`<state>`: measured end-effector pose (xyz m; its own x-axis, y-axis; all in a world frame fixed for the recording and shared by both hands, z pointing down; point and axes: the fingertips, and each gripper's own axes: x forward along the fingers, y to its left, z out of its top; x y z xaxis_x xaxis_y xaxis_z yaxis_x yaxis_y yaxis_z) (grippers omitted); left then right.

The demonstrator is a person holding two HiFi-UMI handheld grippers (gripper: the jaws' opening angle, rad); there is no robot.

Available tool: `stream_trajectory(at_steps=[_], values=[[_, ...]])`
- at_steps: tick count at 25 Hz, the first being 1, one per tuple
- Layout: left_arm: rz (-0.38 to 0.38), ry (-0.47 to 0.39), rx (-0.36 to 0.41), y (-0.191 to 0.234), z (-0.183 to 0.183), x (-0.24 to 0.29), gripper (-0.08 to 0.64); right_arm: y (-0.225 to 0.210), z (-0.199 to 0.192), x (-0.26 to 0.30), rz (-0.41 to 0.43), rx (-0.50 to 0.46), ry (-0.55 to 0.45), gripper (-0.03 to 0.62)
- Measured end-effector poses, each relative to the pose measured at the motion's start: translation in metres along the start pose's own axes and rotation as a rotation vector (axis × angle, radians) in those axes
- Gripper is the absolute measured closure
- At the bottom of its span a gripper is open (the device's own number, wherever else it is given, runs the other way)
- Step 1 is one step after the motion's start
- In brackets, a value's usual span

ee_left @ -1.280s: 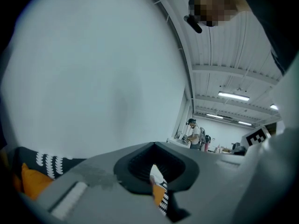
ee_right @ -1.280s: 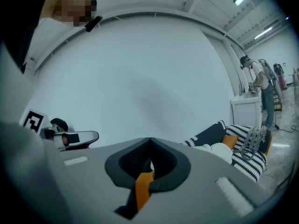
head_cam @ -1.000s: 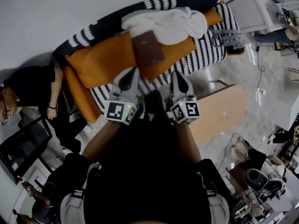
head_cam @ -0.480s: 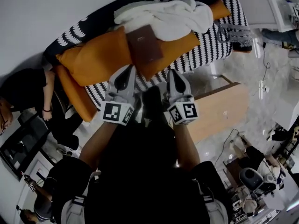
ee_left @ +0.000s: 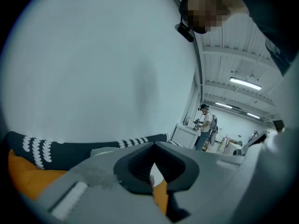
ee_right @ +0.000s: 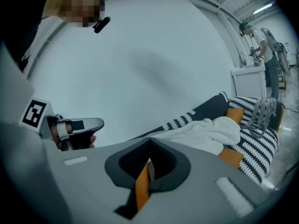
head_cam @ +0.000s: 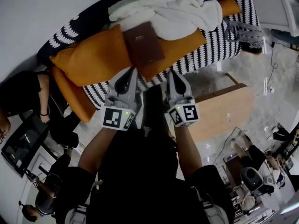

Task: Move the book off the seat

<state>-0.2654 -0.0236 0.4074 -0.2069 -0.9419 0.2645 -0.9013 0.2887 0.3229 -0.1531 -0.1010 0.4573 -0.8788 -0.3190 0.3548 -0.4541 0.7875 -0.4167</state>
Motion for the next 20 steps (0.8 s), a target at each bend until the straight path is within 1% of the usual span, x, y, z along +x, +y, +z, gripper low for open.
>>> stream_trajectory(at_steps=[12, 20], values=[[0.029, 0.048, -0.024, 0.009, -0.053, 0.035, 0.554, -0.048, -0.052, 0.035, 0.004, 0.018, 0.076, 0.583], [0.067, 0.037, -0.041, 0.024, -0.073, 0.052, 0.554, -0.074, -0.086, 0.054, 0.002, 0.017, 0.131, 0.583]])
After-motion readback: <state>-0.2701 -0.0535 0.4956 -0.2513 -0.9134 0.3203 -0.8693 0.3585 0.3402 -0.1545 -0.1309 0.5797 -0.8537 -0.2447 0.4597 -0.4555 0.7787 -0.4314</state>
